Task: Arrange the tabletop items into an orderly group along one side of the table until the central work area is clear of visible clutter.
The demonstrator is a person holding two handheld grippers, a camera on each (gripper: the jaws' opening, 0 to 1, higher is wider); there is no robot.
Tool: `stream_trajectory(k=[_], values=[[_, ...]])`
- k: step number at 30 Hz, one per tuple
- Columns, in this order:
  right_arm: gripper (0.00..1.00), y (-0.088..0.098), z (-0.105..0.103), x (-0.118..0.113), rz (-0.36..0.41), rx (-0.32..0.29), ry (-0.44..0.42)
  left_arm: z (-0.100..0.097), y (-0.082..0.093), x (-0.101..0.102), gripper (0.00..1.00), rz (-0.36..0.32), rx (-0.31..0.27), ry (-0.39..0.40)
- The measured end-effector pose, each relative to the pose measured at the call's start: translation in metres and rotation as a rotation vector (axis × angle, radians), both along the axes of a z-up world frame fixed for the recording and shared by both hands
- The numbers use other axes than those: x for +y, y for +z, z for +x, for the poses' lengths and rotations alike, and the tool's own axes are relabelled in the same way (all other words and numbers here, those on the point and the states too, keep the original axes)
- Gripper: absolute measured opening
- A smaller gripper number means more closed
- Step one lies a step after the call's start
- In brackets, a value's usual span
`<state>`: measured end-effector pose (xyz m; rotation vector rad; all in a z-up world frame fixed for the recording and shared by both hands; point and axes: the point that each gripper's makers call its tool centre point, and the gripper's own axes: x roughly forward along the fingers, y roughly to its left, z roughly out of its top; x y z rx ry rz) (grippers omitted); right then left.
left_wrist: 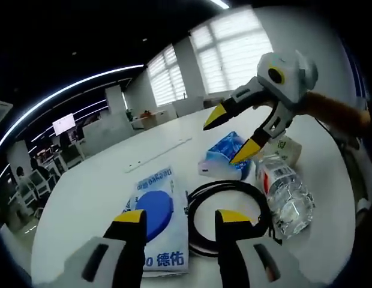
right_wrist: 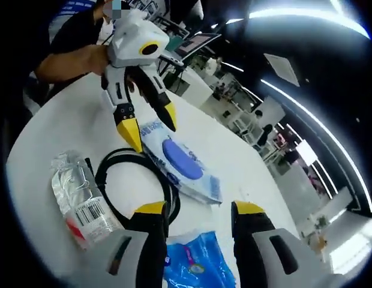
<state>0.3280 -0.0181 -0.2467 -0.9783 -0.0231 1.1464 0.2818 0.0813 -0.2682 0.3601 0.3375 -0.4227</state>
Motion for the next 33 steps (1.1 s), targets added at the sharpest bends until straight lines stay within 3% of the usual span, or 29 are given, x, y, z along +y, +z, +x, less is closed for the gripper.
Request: stream_trajectory(k=[3, 9, 22, 33], values=[[0.39, -0.001, 0.001, 0.003, -0.006, 0.000, 0.015, 0.001, -0.001, 0.001, 0.43, 0.017, 0.003, 0.002], [0.39, -0.006, 0.010, 0.009, -0.067, -0.075, 0.052, 0.003, -0.003, 0.001, 0.43, 0.040, 0.011, 0.005], [0.37, -0.018, 0.022, 0.016, -0.138, -0.117, 0.077, 0.007, -0.004, 0.003, 0.42, 0.058, 0.014, 0.008], [0.34, -0.024, 0.027, 0.031, -0.234, -0.222, 0.129, 0.006, -0.011, 0.001, 0.41, 0.087, 0.046, 0.003]])
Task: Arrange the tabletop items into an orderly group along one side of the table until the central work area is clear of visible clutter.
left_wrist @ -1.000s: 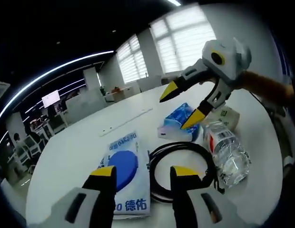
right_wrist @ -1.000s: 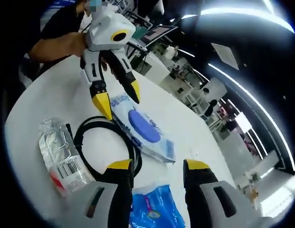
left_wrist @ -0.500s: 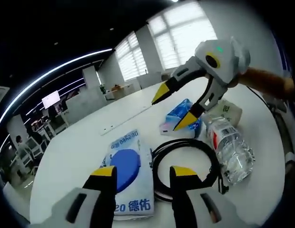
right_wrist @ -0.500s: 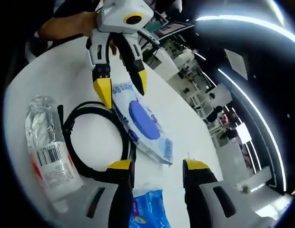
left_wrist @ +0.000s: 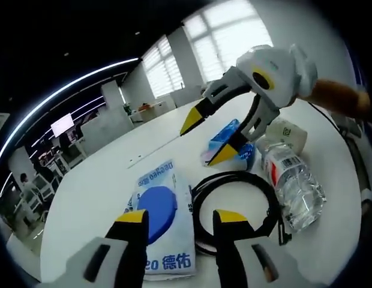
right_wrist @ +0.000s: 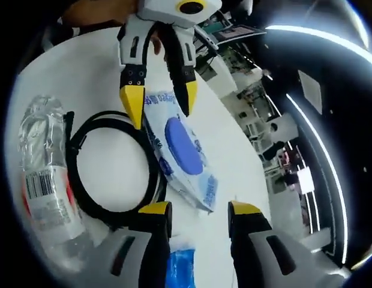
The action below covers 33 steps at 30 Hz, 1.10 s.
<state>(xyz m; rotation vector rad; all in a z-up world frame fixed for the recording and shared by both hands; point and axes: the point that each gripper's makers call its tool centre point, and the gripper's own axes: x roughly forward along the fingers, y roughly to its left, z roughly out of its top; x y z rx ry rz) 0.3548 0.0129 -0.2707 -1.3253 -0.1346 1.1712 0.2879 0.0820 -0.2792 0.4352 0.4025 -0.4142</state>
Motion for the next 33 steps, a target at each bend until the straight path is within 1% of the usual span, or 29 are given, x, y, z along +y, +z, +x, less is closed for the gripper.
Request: stream_trajectory(k=[1, 2, 3, 7, 10, 11, 13, 16, 19, 25, 31, 33], values=[[0.34, -0.001, 0.000, 0.001, -0.027, -0.032, 0.013, 0.000, -0.001, 0.001, 0.41, 0.004, 0.002, 0.003], [0.33, -0.001, 0.000, 0.002, -0.029, -0.037, 0.015, 0.000, -0.001, 0.001, 0.41, 0.006, 0.003, 0.005], [0.33, -0.004, 0.000, 0.005, -0.048, -0.060, 0.029, 0.000, -0.002, 0.001, 0.40, 0.010, 0.005, 0.006], [0.30, -0.006, 0.001, 0.011, -0.071, -0.092, 0.049, 0.004, -0.002, 0.003, 0.39, 0.022, 0.010, 0.007], [0.29, -0.009, -0.001, 0.012, -0.126, -0.150, 0.067, 0.006, -0.002, 0.002, 0.38, 0.032, 0.010, 0.007], [0.29, -0.014, 0.002, 0.015, -0.126, -0.146, 0.071, 0.006, -0.003, 0.002, 0.38, 0.038, 0.011, 0.008], [0.28, -0.013, 0.002, 0.016, -0.129, -0.155, 0.078, 0.006, -0.002, 0.003, 0.37, 0.042, 0.010, 0.008], [0.26, -0.013, 0.006, 0.018, -0.171, -0.212, 0.098, 0.007, -0.003, 0.002, 0.35, 0.046, 0.014, 0.006], [0.26, -0.015, 0.006, 0.020, -0.174, -0.209, 0.102, 0.007, -0.005, 0.002, 0.35, 0.057, 0.018, 0.009], [0.24, -0.013, 0.005, 0.028, -0.171, -0.212, 0.111, 0.006, -0.007, 0.001, 0.32, 0.049, 0.027, 0.009], [0.22, -0.020, 0.009, 0.031, -0.201, -0.228, 0.120, 0.006, -0.008, 0.001, 0.29, 0.042, 0.037, 0.004], [0.21, -0.020, 0.009, 0.031, -0.209, -0.244, 0.124, 0.006, -0.008, 0.000, 0.27, 0.040, 0.039, 0.002]])
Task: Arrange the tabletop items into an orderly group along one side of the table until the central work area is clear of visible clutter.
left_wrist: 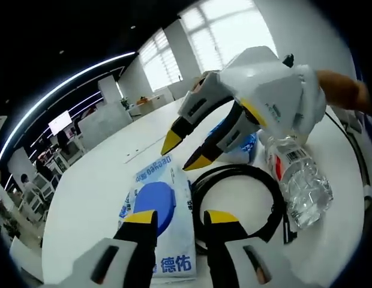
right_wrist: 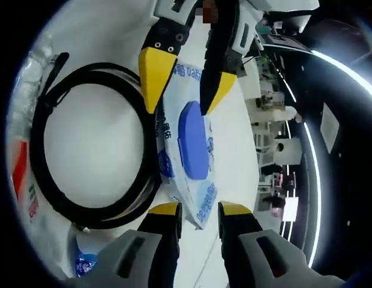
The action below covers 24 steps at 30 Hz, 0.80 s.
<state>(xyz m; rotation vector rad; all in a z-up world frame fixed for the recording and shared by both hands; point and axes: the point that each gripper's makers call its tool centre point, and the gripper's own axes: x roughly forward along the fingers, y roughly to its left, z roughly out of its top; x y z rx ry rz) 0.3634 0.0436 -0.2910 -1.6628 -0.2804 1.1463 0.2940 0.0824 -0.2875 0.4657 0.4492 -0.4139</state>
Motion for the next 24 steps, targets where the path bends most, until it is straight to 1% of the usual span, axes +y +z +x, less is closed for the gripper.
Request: stream_trajectory(k=[3, 5, 16, 19, 24], values=[[0.19, -0.001, 0.000, 0.002, -0.014, -0.013, 0.013, 0.001, 0.000, 0.000, 0.24, -0.001, 0.001, 0.002], [0.18, -0.002, 0.003, 0.004, -0.022, -0.027, 0.020, 0.000, -0.002, -0.001, 0.24, -0.009, 0.009, -0.001], [0.15, -0.007, 0.006, 0.006, -0.043, -0.036, 0.029, 0.000, -0.006, 0.000, 0.21, -0.020, 0.023, 0.005], [0.11, -0.010, 0.006, 0.005, -0.059, -0.039, 0.035, 0.000, -0.008, 0.000, 0.19, -0.033, 0.032, 0.006], [0.08, -0.012, 0.007, 0.006, -0.068, -0.041, 0.038, 0.001, -0.010, -0.001, 0.16, -0.033, 0.037, 0.008]])
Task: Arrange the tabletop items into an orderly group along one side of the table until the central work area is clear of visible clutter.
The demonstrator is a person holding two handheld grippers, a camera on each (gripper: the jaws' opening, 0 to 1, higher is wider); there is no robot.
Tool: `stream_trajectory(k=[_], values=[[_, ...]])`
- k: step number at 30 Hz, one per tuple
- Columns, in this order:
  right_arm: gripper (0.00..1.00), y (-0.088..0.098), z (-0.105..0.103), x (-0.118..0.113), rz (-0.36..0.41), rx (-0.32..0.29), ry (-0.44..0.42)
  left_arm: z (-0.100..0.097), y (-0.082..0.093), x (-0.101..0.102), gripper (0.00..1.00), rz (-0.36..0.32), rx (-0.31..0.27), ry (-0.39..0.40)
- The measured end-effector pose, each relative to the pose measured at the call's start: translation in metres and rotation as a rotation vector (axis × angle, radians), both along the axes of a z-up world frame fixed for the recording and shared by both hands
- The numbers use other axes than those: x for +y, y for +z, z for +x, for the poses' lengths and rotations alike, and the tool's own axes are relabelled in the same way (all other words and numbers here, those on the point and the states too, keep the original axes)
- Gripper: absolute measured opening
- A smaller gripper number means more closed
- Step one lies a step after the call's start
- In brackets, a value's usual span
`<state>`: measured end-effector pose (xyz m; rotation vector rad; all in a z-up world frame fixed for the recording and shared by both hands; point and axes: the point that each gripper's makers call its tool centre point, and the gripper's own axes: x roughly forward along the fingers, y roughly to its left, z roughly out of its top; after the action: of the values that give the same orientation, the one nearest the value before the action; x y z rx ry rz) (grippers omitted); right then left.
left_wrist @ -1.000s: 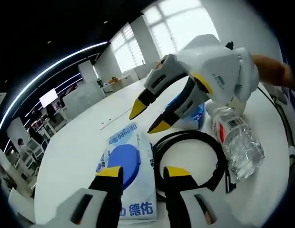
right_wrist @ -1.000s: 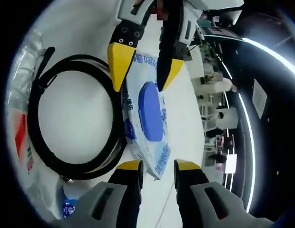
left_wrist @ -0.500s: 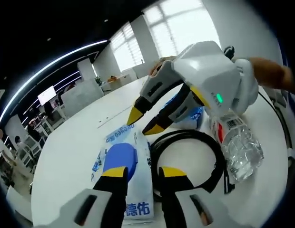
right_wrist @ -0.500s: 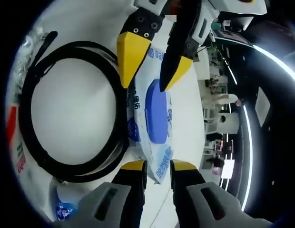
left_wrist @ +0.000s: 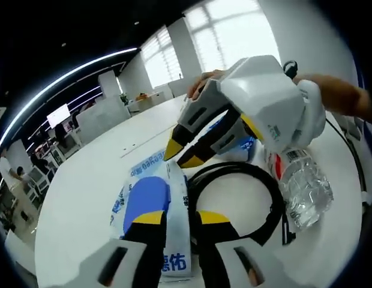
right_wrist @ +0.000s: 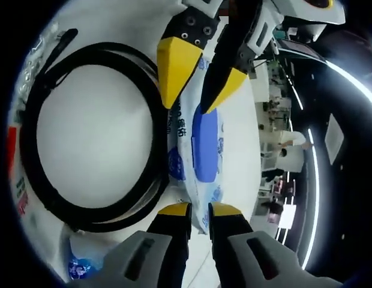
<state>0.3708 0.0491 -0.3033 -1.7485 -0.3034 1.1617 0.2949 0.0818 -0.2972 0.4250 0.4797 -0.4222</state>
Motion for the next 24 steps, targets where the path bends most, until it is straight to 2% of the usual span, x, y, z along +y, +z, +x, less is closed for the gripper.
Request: stream_trajectory(k=[13, 21, 24], values=[[0.00, -0.0040, -0.0010, -0.0011, -0.020, -0.016, 0.013, -0.0036, -0.0049, -0.0048, 0.07, 0.009, 0.010, -0.003], [0.00, -0.0027, -0.0027, 0.0002, -0.014, -0.019, 0.016, -0.0045, -0.0074, -0.0065, 0.06, 0.045, 0.011, 0.003], [0.00, -0.0007, -0.0040, 0.0008, 0.001, -0.015, 0.016, -0.0035, -0.0063, -0.0096, 0.10, 0.060, -0.001, -0.007]])
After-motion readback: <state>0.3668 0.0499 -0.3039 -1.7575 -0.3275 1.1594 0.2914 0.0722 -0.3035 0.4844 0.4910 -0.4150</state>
